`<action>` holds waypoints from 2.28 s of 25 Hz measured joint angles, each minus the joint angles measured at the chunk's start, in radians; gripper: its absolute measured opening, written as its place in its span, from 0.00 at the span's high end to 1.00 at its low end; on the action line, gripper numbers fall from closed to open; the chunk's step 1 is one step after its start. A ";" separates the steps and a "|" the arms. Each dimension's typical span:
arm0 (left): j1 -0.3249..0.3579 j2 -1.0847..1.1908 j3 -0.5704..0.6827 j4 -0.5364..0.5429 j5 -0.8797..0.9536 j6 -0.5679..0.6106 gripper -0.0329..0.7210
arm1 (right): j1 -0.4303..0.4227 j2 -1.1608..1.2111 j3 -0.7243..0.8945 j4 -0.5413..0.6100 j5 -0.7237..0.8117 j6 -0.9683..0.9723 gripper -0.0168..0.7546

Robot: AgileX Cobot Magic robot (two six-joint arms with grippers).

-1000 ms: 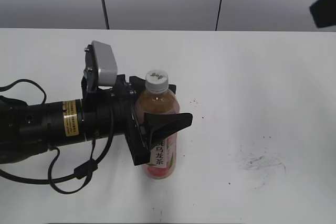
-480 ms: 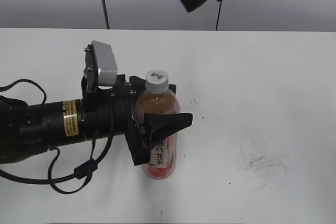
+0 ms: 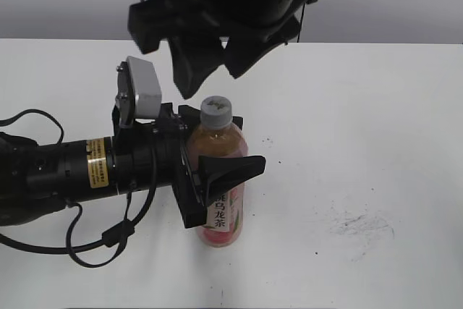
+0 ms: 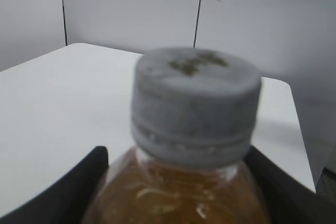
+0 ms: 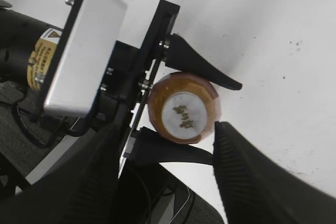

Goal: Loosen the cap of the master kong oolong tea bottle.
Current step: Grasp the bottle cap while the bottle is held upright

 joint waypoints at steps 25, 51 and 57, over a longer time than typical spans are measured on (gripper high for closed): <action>0.000 0.000 0.000 0.002 0.000 0.000 0.36 | -0.016 0.082 -0.001 -0.034 0.002 0.065 0.42; 0.001 0.000 -0.001 0.014 -0.001 0.000 0.36 | -0.018 0.098 0.038 0.013 0.003 0.029 0.63; 0.001 0.000 -0.001 0.015 -0.001 0.000 0.36 | -0.022 0.103 0.026 0.019 0.010 -0.060 0.63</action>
